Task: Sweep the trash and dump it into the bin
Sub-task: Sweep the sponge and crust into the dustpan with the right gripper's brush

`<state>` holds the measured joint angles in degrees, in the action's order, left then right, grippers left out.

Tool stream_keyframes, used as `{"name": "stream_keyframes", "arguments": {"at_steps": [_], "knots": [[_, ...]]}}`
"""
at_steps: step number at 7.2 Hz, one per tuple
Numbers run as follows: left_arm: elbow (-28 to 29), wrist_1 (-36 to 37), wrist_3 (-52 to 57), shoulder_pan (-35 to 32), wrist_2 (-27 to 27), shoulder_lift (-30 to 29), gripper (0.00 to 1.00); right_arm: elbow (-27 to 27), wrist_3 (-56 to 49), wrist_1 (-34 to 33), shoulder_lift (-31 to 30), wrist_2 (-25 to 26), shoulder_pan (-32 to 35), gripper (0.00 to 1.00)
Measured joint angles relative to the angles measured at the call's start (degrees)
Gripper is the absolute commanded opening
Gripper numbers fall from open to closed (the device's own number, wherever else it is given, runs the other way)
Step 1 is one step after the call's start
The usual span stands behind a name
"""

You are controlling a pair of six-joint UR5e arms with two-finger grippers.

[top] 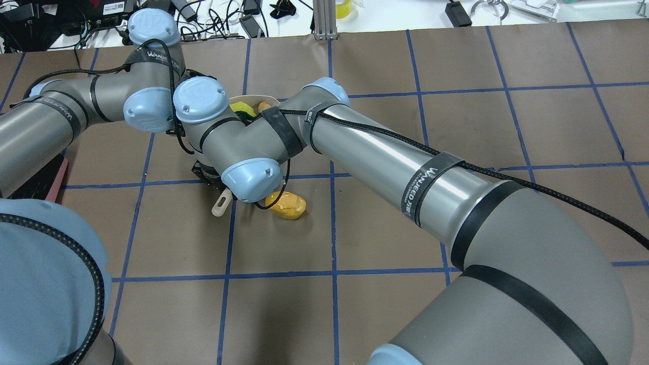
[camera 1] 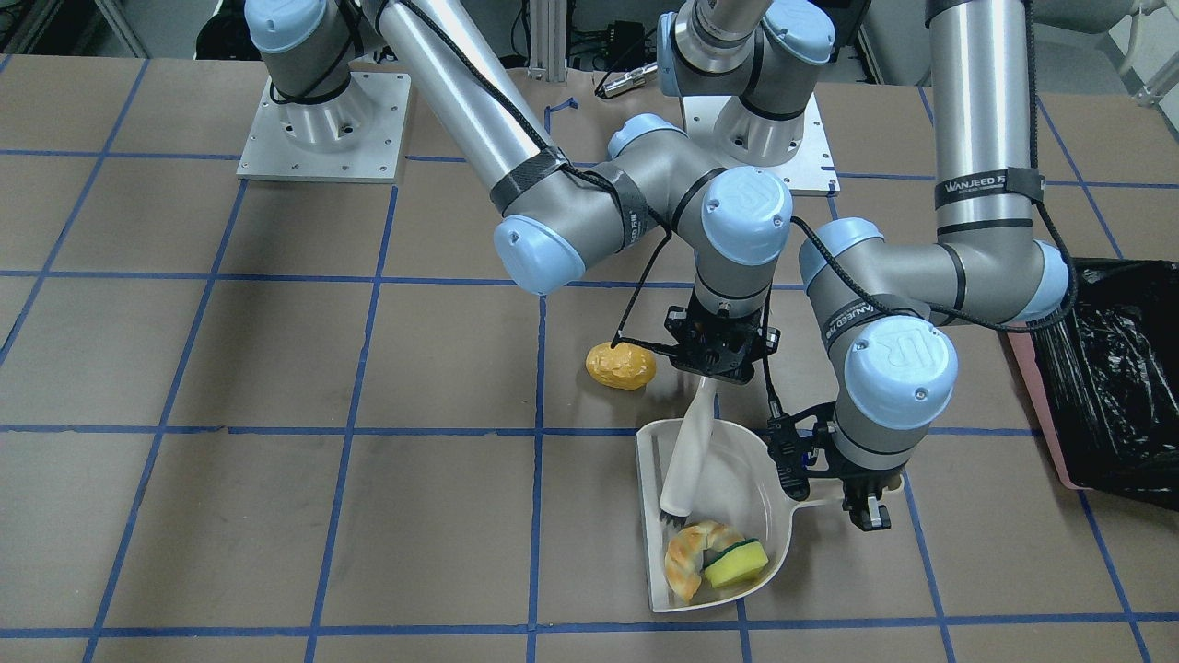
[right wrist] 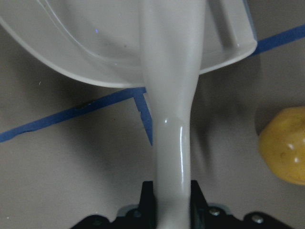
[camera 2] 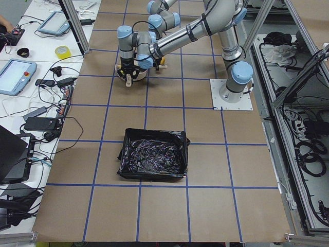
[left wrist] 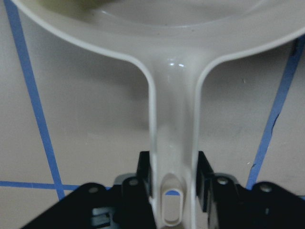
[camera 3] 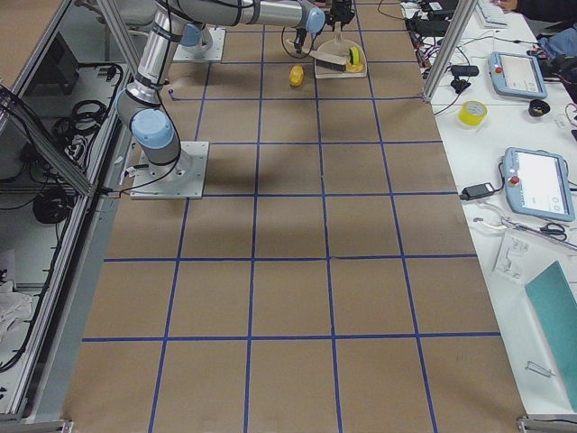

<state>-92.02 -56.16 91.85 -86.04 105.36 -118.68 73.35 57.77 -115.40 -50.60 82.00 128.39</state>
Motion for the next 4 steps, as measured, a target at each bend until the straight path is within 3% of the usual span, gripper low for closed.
{"name": "stream_keyframes", "arguments": {"at_steps": [4], "knots": [[-0.5,-0.1,3.3,0.5,0.3,1.4,0.0,0.4,-3.6,10.2,-5.3,4.2,-2.7,0.0]]}}
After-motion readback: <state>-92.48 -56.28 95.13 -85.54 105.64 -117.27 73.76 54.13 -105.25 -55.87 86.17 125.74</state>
